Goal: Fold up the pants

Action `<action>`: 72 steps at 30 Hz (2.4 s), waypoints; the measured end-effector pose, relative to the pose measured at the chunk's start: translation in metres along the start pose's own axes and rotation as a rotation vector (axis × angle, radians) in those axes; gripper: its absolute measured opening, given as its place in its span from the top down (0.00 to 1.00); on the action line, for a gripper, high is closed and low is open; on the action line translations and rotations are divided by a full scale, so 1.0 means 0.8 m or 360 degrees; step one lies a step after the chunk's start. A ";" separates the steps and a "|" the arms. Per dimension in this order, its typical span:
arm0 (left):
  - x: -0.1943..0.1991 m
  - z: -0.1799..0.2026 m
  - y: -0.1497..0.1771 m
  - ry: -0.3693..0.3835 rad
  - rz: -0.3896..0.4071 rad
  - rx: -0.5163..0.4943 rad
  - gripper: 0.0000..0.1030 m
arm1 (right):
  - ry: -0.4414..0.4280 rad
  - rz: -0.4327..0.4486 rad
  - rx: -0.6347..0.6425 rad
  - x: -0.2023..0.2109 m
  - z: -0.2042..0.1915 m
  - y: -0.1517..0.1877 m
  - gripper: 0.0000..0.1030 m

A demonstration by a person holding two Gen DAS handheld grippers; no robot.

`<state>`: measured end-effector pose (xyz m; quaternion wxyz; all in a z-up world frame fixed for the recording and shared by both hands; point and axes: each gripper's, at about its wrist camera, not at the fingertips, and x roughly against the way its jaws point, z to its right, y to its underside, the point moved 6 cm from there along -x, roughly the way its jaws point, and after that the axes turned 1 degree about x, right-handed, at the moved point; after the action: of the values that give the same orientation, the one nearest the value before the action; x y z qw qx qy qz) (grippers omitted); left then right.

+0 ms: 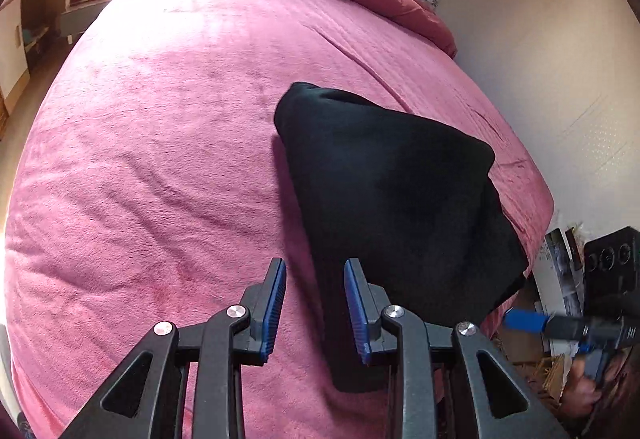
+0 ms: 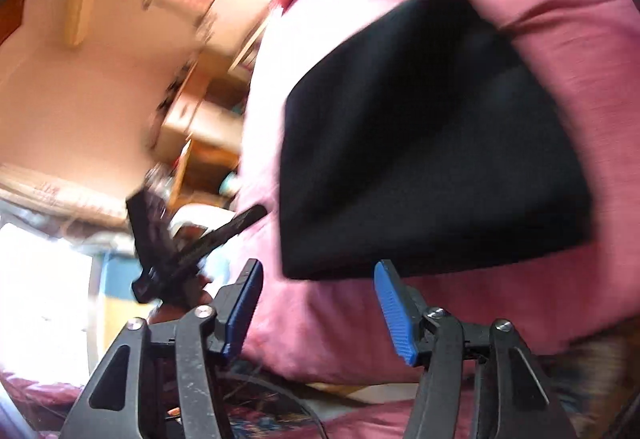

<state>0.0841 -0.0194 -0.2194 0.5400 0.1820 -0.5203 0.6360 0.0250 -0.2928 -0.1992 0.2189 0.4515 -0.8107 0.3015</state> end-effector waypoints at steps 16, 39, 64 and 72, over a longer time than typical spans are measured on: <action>0.002 0.021 0.002 -0.0006 0.0018 -0.0030 0.70 | 0.0444 0.0157 -0.0296 0.023 0.102 -0.012 0.85; -0.015 0.077 0.031 0.0134 -0.0114 -0.0267 0.69 | 0.0316 0.0284 -0.0277 0.056 0.090 -0.043 0.86; 0.001 0.067 0.027 0.0155 -0.0072 -0.0219 0.68 | 0.0473 0.0331 -0.0367 0.044 0.100 -0.058 0.94; -0.009 0.060 0.037 0.0120 -0.0141 -0.0194 0.68 | 0.0666 0.0213 -0.0358 0.044 0.138 -0.028 1.00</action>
<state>0.0448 -0.0605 -0.2203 0.5971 0.1474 -0.5287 0.5850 0.0175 -0.3987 -0.2506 0.4105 0.2972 -0.8043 0.3101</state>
